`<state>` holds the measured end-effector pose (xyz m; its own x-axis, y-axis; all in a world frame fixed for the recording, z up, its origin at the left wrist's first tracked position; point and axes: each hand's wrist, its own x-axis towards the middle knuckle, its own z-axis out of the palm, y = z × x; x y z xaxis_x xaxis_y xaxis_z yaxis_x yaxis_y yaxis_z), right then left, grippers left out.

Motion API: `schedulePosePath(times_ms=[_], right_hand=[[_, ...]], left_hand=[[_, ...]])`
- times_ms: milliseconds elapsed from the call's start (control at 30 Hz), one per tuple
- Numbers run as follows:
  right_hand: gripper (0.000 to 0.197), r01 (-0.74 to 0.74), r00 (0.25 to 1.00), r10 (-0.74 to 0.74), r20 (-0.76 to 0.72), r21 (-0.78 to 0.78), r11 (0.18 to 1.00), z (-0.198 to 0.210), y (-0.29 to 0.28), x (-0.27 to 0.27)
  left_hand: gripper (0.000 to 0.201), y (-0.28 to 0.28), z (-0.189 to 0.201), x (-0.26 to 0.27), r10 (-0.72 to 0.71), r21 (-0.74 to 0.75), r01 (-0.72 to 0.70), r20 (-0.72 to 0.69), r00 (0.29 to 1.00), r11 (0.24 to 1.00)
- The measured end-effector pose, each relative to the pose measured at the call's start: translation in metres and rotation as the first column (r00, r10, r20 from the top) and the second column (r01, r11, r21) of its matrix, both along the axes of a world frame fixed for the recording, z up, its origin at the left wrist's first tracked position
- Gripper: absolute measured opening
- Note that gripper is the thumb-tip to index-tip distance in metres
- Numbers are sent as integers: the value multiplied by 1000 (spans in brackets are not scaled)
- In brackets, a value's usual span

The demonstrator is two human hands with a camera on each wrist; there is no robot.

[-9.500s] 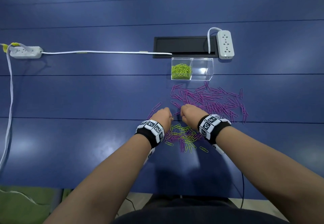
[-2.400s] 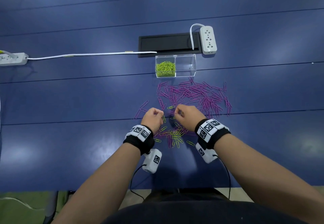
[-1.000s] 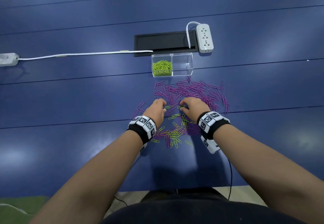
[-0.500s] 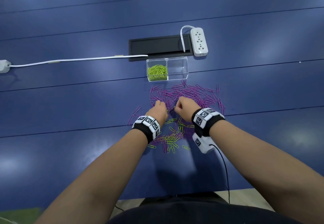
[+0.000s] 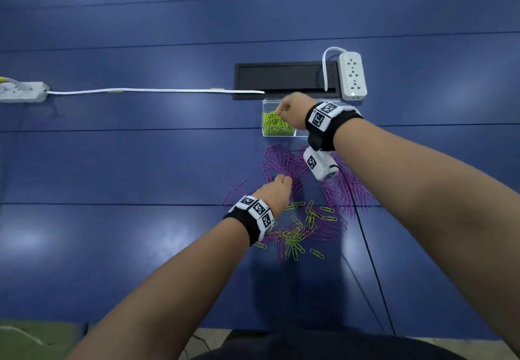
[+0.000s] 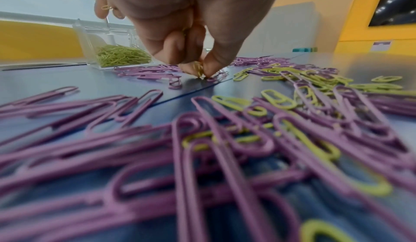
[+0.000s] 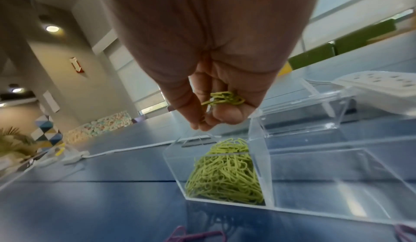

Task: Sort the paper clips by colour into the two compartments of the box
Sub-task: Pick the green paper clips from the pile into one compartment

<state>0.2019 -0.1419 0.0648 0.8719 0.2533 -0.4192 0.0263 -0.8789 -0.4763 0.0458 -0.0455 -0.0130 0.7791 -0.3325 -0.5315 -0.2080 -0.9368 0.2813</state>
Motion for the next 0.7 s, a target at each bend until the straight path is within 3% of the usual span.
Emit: schedulePosePath(times_ms=[133,300,433,533,600,700], right_hand=[[33,-76,995,79,64,-59,995,-4,17,9],[40,-49,997,47,59,34,998,-26,13,8],[37,104,987,-127,98,213,971,-25,-10,2],[30,229,956,-279,89,367,902,-19,-34,-16],[26,295,941,-335,43,381,876,-18,-52,-38],[27,303,947,-321,9,309,901,-24,-77,-78]], left_hand=[[30,11,-7,0,-14,-74,12,-23,1000,997],[28,20,-10,4,51,-132,-55,-38,998,990],[22,24,3,30,186,-309,-156,71,980,938],[16,22,26,67,276,-396,-184,188,943,900],[15,17,38,96,286,-383,-173,261,922,907],[20,8,40,138,258,-277,-175,301,918,945]])
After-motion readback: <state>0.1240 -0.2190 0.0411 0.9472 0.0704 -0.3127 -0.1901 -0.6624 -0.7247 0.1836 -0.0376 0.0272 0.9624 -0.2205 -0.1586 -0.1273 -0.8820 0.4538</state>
